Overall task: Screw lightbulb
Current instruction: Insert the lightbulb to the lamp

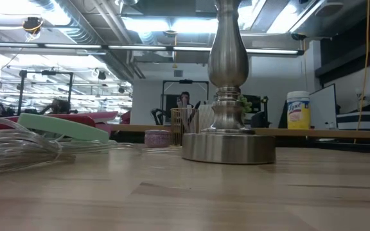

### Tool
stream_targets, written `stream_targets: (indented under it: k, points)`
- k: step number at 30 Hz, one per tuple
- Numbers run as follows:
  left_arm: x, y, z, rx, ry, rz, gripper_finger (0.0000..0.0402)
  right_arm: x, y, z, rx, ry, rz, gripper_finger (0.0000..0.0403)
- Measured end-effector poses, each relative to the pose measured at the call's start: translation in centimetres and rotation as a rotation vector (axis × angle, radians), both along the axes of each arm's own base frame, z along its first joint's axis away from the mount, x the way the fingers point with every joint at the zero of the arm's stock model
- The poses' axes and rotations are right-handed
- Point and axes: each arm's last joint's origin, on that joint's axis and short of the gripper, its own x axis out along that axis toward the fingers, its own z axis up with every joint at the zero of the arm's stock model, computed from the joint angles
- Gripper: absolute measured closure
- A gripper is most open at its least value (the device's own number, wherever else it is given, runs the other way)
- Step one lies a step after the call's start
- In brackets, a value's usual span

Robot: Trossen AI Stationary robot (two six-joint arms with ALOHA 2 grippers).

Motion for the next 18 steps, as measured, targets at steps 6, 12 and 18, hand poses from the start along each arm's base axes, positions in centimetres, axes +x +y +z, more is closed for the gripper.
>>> stream_targets:
  k: [6,12,18]
  points:
    - [2.0,-0.4,0.7,0.074,0.116,-0.056,0.0175,0.0,0.0,0.0,0.013,-0.004,-0.002,0.0133]
    - [2.6,-0.5,0.7,0.068,0.303,-0.079,0.0175,0.0,0.0,0.0,0.016,-0.005,0.002,0.0133]
    - [2.7,-0.8,0.2,0.051,0.355,-0.137,0.0175,0.1,0.0,0.2,0.023,-0.025,0.002,0.0133]
